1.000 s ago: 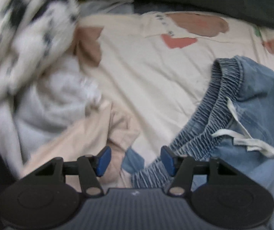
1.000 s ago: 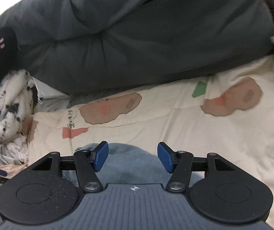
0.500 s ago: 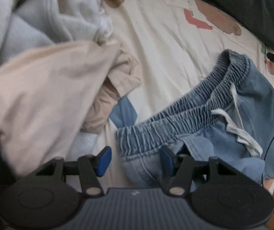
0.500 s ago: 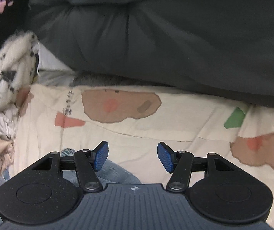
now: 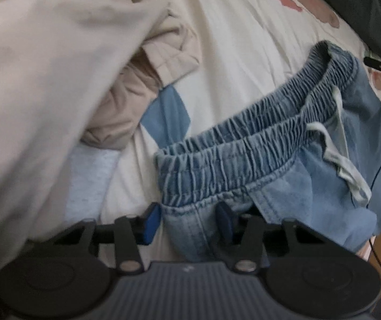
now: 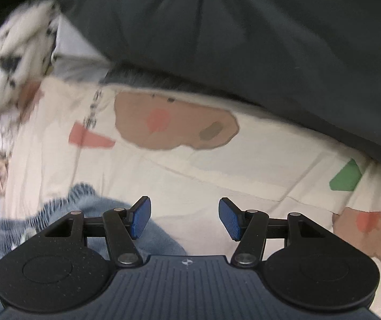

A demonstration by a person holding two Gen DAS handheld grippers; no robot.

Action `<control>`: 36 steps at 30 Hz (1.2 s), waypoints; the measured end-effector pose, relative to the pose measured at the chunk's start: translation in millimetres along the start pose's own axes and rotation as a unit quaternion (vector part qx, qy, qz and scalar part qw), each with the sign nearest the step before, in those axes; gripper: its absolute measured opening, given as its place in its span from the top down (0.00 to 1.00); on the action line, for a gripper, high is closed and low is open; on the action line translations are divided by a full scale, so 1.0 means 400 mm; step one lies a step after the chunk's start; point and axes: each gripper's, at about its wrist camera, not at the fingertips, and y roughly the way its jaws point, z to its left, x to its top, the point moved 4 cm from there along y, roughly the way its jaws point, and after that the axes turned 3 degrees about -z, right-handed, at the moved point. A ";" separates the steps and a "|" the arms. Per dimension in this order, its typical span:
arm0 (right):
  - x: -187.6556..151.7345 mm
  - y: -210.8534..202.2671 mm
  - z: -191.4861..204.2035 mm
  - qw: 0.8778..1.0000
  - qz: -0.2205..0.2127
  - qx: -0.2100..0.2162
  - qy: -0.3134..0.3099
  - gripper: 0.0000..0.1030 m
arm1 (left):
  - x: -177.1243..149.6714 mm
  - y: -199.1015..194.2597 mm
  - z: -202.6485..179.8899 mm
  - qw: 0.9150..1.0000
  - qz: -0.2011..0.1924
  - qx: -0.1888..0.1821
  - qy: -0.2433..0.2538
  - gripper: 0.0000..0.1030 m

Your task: Fold clothes

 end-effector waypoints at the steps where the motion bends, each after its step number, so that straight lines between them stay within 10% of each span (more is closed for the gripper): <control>1: -0.004 0.006 0.009 1.000 0.008 0.001 -0.009 0.39 | 0.000 0.000 -0.001 1.000 0.001 0.000 0.003 0.56; 13: -0.062 0.016 0.100 0.994 0.056 0.024 -0.089 0.39 | -0.019 -0.056 -0.012 1.000 -0.008 -0.006 0.014 0.73; 20: 0.041 0.032 0.056 0.999 0.015 0.037 -0.027 0.39 | -0.028 -0.069 -0.032 1.000 -0.010 -0.009 0.023 0.74; 36: -0.008 0.112 0.112 0.994 0.067 0.047 -0.078 0.42 | -0.013 -0.080 0.016 1.000 -0.014 -0.013 0.014 0.70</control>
